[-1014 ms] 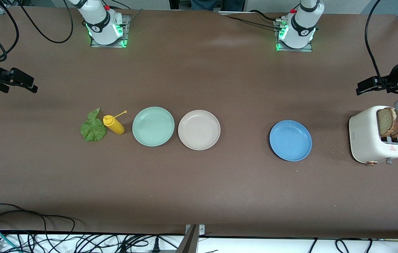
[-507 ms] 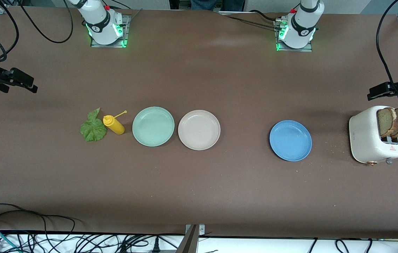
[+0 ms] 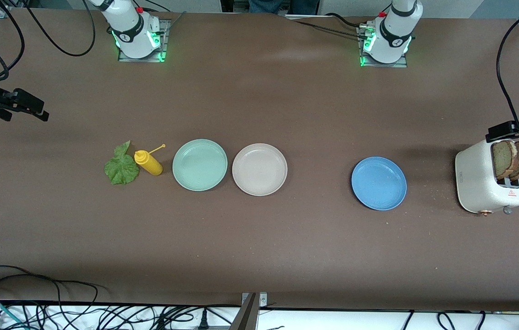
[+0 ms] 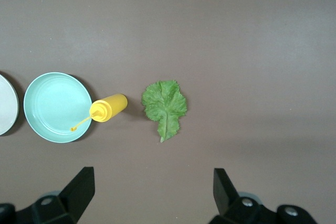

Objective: Make sandwich on beige plate with both arms

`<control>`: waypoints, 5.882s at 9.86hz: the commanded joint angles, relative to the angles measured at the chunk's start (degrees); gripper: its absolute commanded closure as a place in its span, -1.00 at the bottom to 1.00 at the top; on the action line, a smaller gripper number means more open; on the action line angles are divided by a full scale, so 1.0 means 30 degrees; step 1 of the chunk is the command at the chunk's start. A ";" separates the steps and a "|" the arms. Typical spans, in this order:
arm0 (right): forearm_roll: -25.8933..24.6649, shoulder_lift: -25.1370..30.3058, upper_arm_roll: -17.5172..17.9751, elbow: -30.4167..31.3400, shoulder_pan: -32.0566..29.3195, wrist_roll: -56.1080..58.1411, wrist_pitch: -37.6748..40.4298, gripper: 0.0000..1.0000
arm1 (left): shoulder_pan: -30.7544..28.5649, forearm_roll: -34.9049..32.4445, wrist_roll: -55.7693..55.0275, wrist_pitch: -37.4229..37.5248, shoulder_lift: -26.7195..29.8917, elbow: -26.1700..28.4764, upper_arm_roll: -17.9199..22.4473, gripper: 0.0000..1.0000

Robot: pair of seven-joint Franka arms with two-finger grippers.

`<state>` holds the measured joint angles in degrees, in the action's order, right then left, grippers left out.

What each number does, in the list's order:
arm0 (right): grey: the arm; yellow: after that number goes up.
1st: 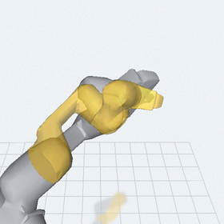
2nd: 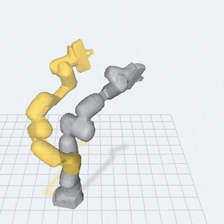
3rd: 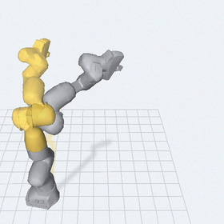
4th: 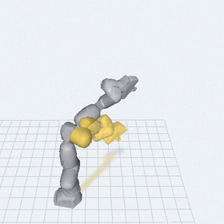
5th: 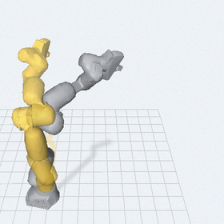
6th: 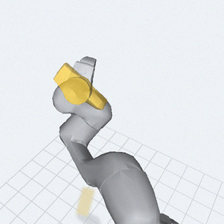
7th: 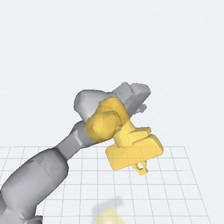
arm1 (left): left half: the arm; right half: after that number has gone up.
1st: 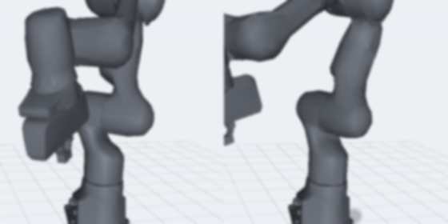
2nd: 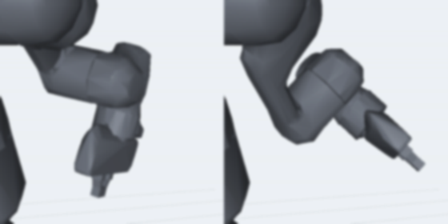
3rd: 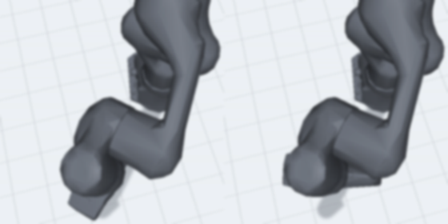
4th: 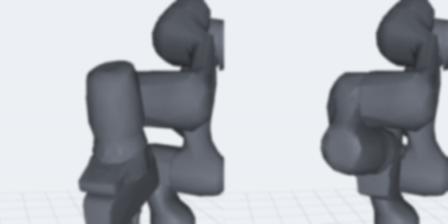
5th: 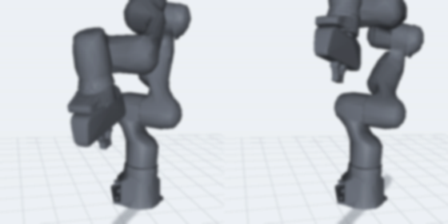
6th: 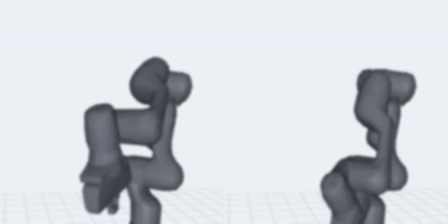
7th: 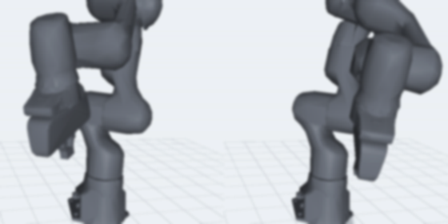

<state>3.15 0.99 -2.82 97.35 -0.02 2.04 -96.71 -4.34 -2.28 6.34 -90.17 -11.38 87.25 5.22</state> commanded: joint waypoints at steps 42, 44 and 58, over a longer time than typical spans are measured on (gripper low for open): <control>0.0386 -0.0214 -0.1023 -0.0720 -0.0024 0.0082 0.1182 -1.00 | -0.3711 0.0198 1.0984 -0.1916 -0.0687 0.0217 -0.0975 1.00; 0.0386 -0.0185 -0.1023 -0.0720 -0.0024 0.0082 0.1211 -1.00 | -0.3535 0.2741 1.0634 -0.0478 -0.0688 0.0096 -0.1328 1.00; 0.0386 -0.0214 -0.1052 -0.0720 -0.0053 0.0082 0.1211 -1.00 | 0.7886 1.5844 0.1992 -0.5504 -0.5432 0.0213 -0.1652 1.00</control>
<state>3.60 0.75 -5.96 96.53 0.08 2.13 -94.24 17.38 42.31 13.58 -105.23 -26.28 89.24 -0.61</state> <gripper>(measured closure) 0.000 0.912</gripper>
